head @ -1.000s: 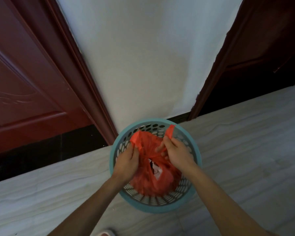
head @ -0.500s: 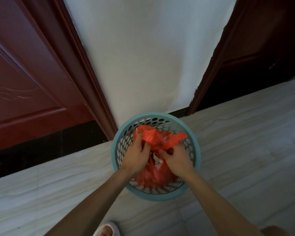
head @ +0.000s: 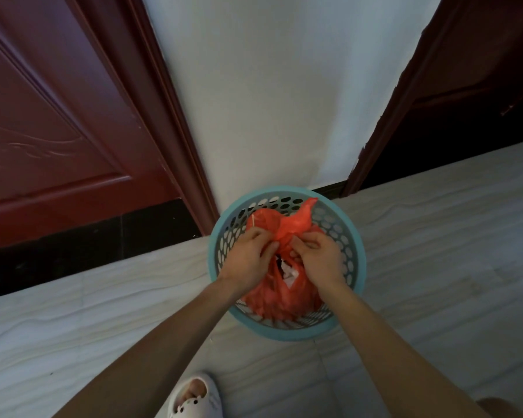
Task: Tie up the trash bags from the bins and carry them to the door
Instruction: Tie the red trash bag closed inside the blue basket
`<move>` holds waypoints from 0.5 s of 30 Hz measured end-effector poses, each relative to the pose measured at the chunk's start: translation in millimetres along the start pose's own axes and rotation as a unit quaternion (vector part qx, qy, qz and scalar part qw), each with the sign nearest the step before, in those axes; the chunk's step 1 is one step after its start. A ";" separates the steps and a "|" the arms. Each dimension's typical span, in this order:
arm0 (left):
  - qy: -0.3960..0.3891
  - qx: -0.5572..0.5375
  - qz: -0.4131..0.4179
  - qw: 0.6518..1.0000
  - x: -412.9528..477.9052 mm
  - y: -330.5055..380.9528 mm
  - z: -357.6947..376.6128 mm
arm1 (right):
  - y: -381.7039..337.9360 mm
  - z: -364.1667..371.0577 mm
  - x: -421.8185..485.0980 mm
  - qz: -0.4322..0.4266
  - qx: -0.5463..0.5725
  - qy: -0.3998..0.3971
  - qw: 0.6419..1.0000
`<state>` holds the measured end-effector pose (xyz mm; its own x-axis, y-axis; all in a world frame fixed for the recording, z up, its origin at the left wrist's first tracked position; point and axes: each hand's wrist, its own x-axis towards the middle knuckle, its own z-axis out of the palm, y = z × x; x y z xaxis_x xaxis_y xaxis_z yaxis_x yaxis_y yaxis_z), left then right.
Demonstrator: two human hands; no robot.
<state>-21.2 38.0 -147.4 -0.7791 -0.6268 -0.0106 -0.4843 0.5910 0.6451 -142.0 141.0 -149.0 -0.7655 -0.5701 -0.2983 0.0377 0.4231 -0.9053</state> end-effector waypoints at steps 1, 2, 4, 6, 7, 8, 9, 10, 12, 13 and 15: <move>-0.002 0.001 0.017 1.000 0.4 -1.2 1.3 | -1.2 -0.3 1.0 -0.002 -0.006 -0.001 1.000; -0.001 0.003 0.029 1.000 0.7 -2.5 1.9 | -2.8 -0.7 1.4 -0.010 -0.018 -0.006 1.000; 0.000 0.017 0.044 0.999 1.7 -5.4 1.8 | -3.5 -0.7 1.0 -0.036 -0.056 -0.023 0.998; -0.011 0.048 0.059 0.997 3.5 -8.0 1.0 | 0.7 0.9 -0.4 -0.050 -0.090 -0.041 0.994; -0.023 0.069 0.065 0.995 4.4 -8.5 0.3 | 3.1 1.8 -1.1 -0.052 -0.096 -0.048 0.993; -0.038 0.087 0.069 0.993 5.3 -8.7 -0.9 | 5.6 2.7 -1.0 -0.052 -0.100 -0.048 0.992; -0.051 0.104 0.076 0.990 6.1 -8.8 -2.2 | 7.5 3.7 -0.2 -0.056 -0.097 -0.041 0.993; -0.063 0.121 0.086 0.987 7.0 -9.3 -2.9 | 7.1 4.3 0.3 -0.059 -0.094 -0.029 0.993; -0.081 0.159 0.101 0.979 9.3 -8.7 -5.4 | 6.0 6.0 3.3 -0.075 -0.090 -0.022 0.993; -0.085 0.173 0.104 0.976 11.1 -7.7 -6.8 | 5.0 6.7 4.5 -0.072 -0.088 -0.029 0.993; -0.091 0.193 0.100 0.972 15.1 -3.6 -8.8 | 0.5 6.7 3.0 -0.010 -0.035 -0.073 0.997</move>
<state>-27.7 21.9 -143.2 -0.9133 -0.4007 -0.0725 -0.4023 0.8602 0.3135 -140.1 134.8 -152.3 -0.6639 -0.6735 -0.3250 -0.0258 0.4550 -0.8901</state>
